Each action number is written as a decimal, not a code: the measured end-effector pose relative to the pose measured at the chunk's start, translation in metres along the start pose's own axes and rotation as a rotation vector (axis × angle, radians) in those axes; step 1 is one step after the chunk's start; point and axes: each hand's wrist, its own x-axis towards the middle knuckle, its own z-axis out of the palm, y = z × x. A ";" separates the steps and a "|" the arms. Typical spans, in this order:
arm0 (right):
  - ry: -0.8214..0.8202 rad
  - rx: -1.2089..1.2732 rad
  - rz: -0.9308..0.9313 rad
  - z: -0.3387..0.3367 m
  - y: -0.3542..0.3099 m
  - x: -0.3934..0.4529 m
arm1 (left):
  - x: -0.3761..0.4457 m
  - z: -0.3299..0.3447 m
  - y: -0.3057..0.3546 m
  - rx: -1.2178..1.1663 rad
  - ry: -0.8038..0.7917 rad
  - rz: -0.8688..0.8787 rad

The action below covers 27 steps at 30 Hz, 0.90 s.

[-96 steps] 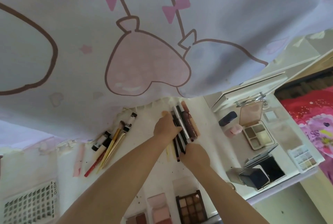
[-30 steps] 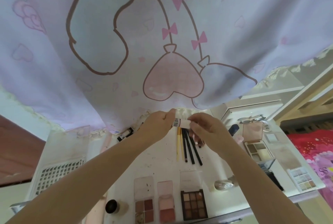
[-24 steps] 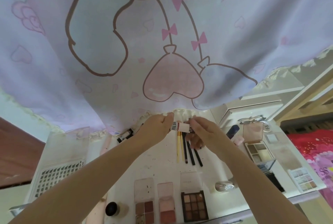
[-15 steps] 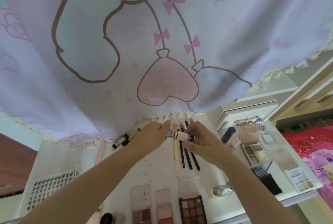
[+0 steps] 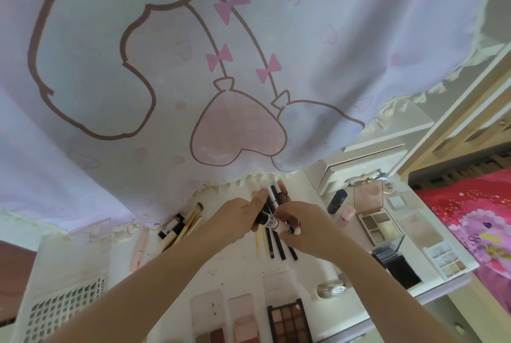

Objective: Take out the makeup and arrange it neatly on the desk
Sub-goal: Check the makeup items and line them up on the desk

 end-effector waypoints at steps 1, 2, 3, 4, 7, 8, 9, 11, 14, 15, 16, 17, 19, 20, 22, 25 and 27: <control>-0.002 -0.032 0.007 0.002 0.004 0.002 | 0.002 0.001 -0.001 -0.017 0.008 -0.011; 0.011 -0.042 0.047 0.004 0.010 0.005 | 0.006 0.001 -0.003 -0.023 0.024 -0.015; 0.030 -0.034 0.116 0.005 0.015 0.007 | 0.010 0.002 -0.006 -0.006 0.043 -0.015; 0.053 -0.018 0.197 0.006 0.020 0.010 | 0.014 0.003 -0.010 0.040 0.068 -0.015; 0.162 0.139 0.456 0.008 0.041 0.024 | 0.032 0.009 -0.035 0.319 0.128 -0.009; 0.206 0.223 0.532 0.010 0.051 0.029 | 0.039 0.011 -0.047 0.419 0.140 -0.016; 0.250 0.282 0.606 0.014 0.061 0.033 | 0.047 0.015 -0.061 0.496 0.147 -0.029; 0.307 0.279 0.733 0.022 0.079 0.039 | 0.058 0.023 -0.087 0.599 0.140 -0.061; 0.304 0.173 0.855 0.035 0.098 0.045 | 0.063 0.036 -0.113 0.695 0.090 -0.101; 0.265 0.150 0.880 0.037 0.101 0.046 | 0.063 0.041 -0.121 0.705 0.057 -0.102; 0.246 0.148 0.890 0.039 0.103 0.048 | 0.062 0.045 -0.127 0.712 0.022 -0.100; 0.244 0.155 0.892 0.040 0.104 0.049 | 0.061 0.048 -0.132 0.727 -0.008 -0.095; 0.281 0.203 0.897 0.043 0.105 0.056 | 0.060 0.052 -0.141 0.763 -0.045 -0.088; 0.301 0.223 0.903 0.044 0.105 0.060 | 0.060 0.052 -0.143 0.778 -0.057 -0.088; 0.322 0.239 0.922 0.048 0.104 0.066 | 0.061 0.054 -0.146 0.793 -0.061 -0.092; 0.368 0.223 0.963 0.051 0.105 0.068 | 0.062 0.055 -0.148 0.788 -0.062 -0.093; 0.374 0.208 0.985 0.052 0.107 0.066 | 0.062 0.055 -0.149 0.781 -0.063 -0.088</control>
